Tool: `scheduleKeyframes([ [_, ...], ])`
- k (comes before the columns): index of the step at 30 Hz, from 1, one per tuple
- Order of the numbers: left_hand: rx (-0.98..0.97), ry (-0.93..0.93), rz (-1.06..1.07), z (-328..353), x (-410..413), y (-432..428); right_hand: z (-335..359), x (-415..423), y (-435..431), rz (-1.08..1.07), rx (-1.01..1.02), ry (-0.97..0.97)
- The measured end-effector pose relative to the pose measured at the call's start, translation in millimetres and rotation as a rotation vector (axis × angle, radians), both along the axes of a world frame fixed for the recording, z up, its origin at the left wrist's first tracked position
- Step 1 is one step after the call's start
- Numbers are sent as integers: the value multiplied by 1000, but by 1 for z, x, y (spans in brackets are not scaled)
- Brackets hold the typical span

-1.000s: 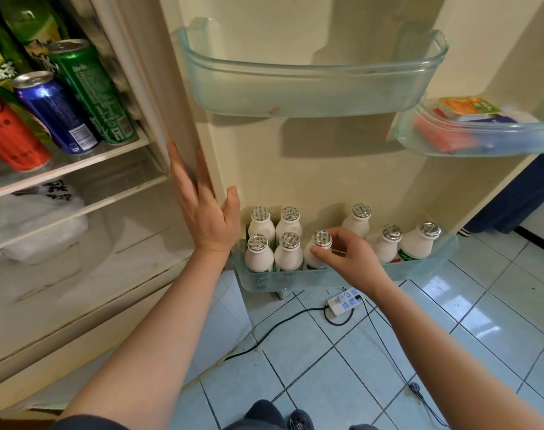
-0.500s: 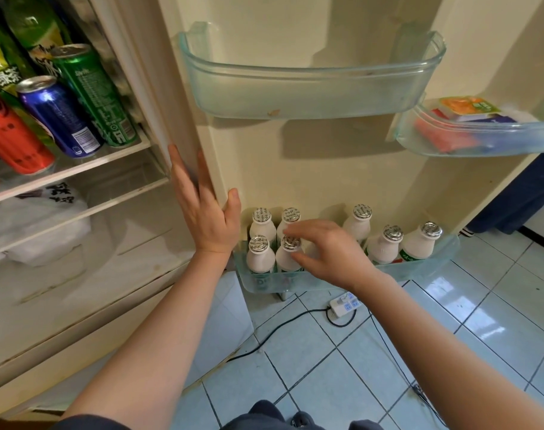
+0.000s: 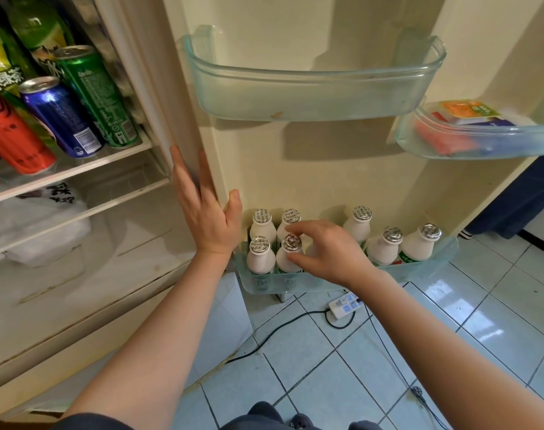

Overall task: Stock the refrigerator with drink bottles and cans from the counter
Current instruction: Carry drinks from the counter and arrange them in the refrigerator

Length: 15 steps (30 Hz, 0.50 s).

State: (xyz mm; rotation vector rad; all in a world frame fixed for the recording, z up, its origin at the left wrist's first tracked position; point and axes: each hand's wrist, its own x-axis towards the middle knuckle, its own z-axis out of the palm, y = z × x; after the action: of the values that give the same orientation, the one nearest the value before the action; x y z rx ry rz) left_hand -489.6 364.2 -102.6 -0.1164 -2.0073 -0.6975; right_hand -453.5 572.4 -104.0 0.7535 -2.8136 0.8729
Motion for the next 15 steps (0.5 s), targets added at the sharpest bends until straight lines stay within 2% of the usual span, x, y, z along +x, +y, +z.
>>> scheduleKeyframes([
  [3, -6, 5, 1, 0, 0, 0, 10, -1, 12, -90, -101, 48],
  [6, -1, 1, 5, 0, 0, 0, 20, -4, 31, -286, -178, 233],
  [9, -2, 7, 4, -1, 0, 1, 22, -11, 49, -458, -15, 270],
  [12, 1, 18, -9, 0, 0, 1, 18, -22, 61, -504, 229, 106],
  [15, 6, 22, -15, 0, 0, 1, 16, -30, 66, -506, 395, 23],
])
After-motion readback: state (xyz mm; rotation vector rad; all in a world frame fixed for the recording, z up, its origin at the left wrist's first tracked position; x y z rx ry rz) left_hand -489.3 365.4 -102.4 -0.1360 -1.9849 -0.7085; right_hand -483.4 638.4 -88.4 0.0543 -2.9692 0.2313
